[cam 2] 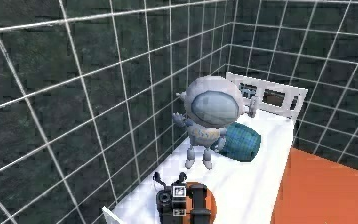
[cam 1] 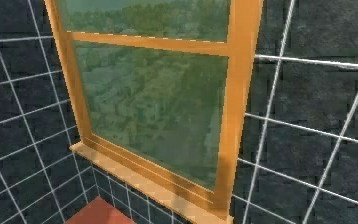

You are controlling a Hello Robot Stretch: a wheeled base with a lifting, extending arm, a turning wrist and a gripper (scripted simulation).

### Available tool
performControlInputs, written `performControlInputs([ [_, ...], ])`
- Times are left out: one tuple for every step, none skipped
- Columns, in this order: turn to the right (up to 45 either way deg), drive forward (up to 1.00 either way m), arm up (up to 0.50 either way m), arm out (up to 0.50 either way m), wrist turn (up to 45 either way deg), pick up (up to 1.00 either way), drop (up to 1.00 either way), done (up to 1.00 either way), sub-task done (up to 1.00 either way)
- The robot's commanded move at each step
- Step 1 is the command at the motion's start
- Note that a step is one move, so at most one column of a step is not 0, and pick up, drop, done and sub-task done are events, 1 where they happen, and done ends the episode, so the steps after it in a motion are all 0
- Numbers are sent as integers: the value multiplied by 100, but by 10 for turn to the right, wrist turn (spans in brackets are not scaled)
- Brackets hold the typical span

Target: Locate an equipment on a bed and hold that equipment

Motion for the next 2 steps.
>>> performControlInputs([
  [0,0,0,0,210,0,0,0,0],
  [0,0,-30,0,0,0,0,0,0],
])
